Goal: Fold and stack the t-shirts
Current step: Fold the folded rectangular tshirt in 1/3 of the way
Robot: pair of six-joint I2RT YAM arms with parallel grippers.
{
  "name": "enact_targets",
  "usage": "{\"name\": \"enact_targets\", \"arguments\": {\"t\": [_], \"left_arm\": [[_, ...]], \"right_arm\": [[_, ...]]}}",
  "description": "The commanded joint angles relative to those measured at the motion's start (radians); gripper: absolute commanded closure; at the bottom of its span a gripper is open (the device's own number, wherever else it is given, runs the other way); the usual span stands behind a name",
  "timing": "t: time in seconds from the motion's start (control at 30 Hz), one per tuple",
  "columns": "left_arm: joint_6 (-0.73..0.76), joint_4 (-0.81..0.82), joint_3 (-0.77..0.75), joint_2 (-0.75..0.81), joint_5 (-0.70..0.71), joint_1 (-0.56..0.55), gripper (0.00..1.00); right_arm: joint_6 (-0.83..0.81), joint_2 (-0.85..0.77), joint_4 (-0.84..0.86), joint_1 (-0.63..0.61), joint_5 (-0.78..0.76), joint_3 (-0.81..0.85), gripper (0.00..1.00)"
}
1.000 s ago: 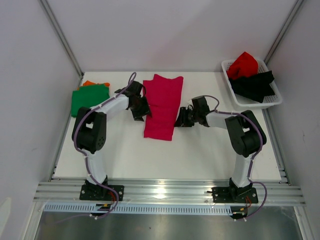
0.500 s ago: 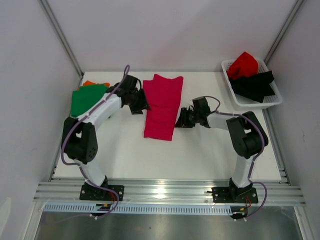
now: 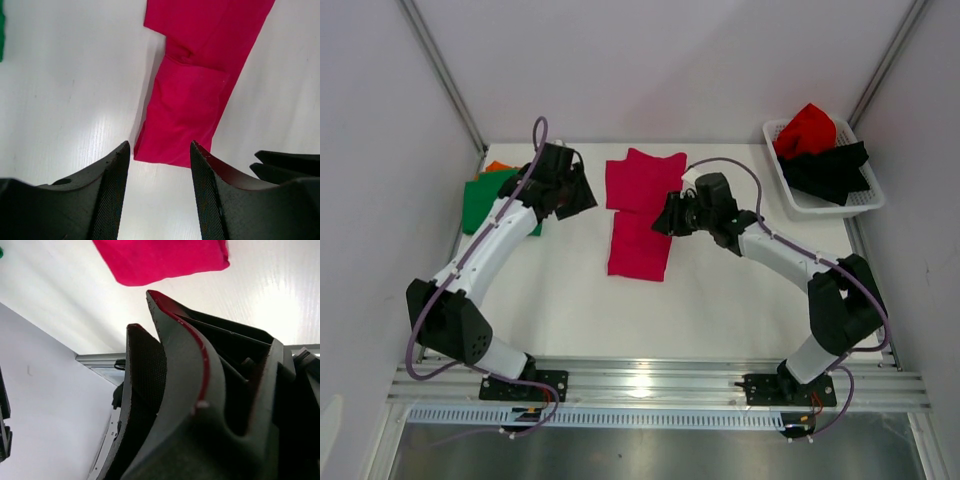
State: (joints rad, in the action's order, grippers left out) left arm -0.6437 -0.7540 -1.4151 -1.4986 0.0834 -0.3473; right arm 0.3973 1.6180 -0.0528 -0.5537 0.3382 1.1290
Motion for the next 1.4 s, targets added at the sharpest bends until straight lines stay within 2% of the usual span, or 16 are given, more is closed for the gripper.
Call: {"name": "enact_targets", "arguments": {"t": [0.0,0.13,0.4,0.47,0.67,0.9,1.07,1.37], "left_arm": [[0.018,-0.025,-0.013,0.04,0.081,-0.001,0.46],[0.016,-0.039,-0.012,0.028,0.09,-0.001,0.46],[0.018,-0.053,-0.01,0.012,0.11,-0.001,0.46],[0.019,-0.062,-0.01,0.008,0.121,0.002,0.46],[0.019,-0.067,-0.002,0.009,0.122,0.016,0.46],[0.021,-0.081,-0.001,0.034,0.138,0.028,0.46],[0.022,-0.079,0.002,0.032,0.118,0.031,0.46],[0.019,-0.074,0.016,0.035,0.115,0.045,0.46]], "right_arm": [[0.031,0.019,0.01,-0.017,-0.018,0.04,0.66],[0.035,0.118,0.042,-0.055,-0.044,0.054,0.66],[0.153,0.273,0.237,-0.106,0.045,0.017,0.66],[0.161,0.284,0.24,-0.118,0.042,0.008,0.66],[0.163,0.258,0.245,-0.147,0.018,-0.096,0.66],[0.15,0.125,0.211,-0.149,-0.033,-0.296,0.67],[0.175,0.111,0.22,-0.158,-0.042,-0.324,0.67],[0.198,0.059,0.176,-0.256,-0.048,-0.419,0.67]]}}
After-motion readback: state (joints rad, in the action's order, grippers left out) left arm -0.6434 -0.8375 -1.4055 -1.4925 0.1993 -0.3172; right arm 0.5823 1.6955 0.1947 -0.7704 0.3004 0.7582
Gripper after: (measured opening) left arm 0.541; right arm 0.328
